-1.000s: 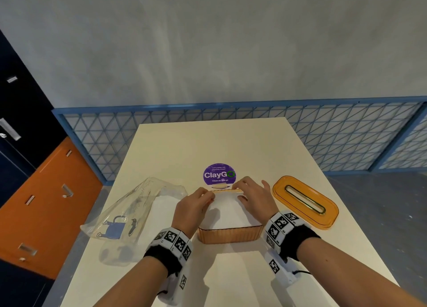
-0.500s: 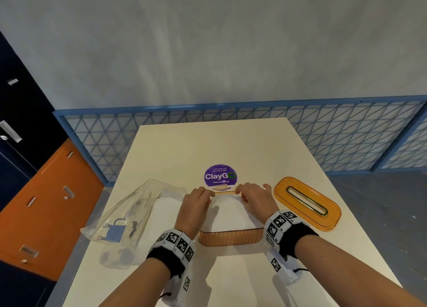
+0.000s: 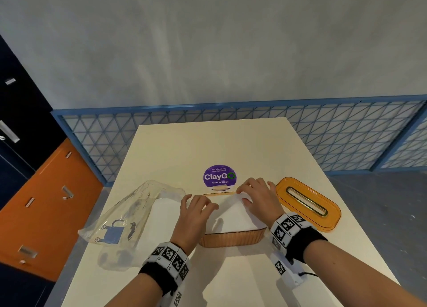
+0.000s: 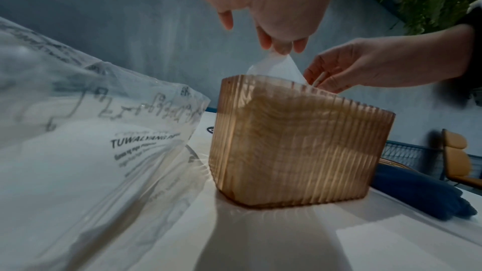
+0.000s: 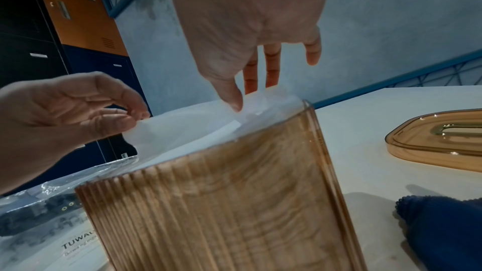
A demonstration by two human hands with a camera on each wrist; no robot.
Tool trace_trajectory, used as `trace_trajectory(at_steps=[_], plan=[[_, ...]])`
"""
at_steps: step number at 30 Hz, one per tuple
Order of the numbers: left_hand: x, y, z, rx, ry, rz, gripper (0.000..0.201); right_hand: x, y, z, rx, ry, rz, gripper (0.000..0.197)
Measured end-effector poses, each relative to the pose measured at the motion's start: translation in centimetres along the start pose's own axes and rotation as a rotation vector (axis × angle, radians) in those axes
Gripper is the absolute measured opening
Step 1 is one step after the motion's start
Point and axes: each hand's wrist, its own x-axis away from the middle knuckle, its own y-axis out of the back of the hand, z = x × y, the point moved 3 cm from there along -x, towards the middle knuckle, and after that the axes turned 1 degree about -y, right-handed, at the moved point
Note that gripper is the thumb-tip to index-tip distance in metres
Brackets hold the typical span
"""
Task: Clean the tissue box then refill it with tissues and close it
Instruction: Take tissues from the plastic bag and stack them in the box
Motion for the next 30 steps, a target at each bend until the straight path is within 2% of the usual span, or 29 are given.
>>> trace_trajectory(at_steps=[4,9,11,14,15,17,19,23,25,28,29,30], plan=[[0.5,0.2,-0.7,0.089,0.012,0.016,0.074,-0.1,0.2,0.2,0.006,0.025,0.049,0.021],[0.7,0.3,-0.9,0.11,0.05,0.036,0.073,-0.1,0.2,0.7,-0.003,0.044,0.023,0.019],[0.6,0.2,-0.5,0.094,0.078,0.001,0.064,-0.1,0.1,0.7,0.003,0.057,-0.014,0.013],[0.1,0.5,-0.2,0.037,0.121,-0.048,0.026,0.1,0.4,1.0,0.001,0.057,-0.081,0.001],[-0.2,0.7,-0.2,0.008,0.133,-0.048,0.02,0.2,0.5,1.1,-0.005,0.055,-0.088,0.002],[-0.9,0.8,-0.2,-0.029,0.146,-0.038,0.027,0.3,0.6,1.2,-0.021,0.059,-0.078,0.001],[-1.7,0.7,-0.1,-0.035,0.166,0.006,0.038,0.4,0.6,1.2,-0.042,0.052,-0.028,0.008],[-2.9,0.3,0.0,-0.022,0.177,0.125,0.047,0.5,0.8,1.4,-0.069,0.044,0.031,0.017],[-3.0,-0.4,-0.1,-0.062,0.117,0.22,0.043,0.5,1.0,1.6,-0.086,0.038,0.069,0.017],[-3.3,-0.7,-0.3,-0.076,0.102,0.364,0.022,0.6,1.2,1.4,-0.105,0.005,0.161,0.017],[-3.4,-0.8,-0.3,-0.064,0.129,0.46,0.019,0.6,1.2,1.2,-0.088,-0.013,0.215,0.027],[-3.4,-1.0,-0.1,-0.042,0.154,0.53,0.024,0.6,1.2,1.0,-0.071,-0.033,0.274,0.04]])
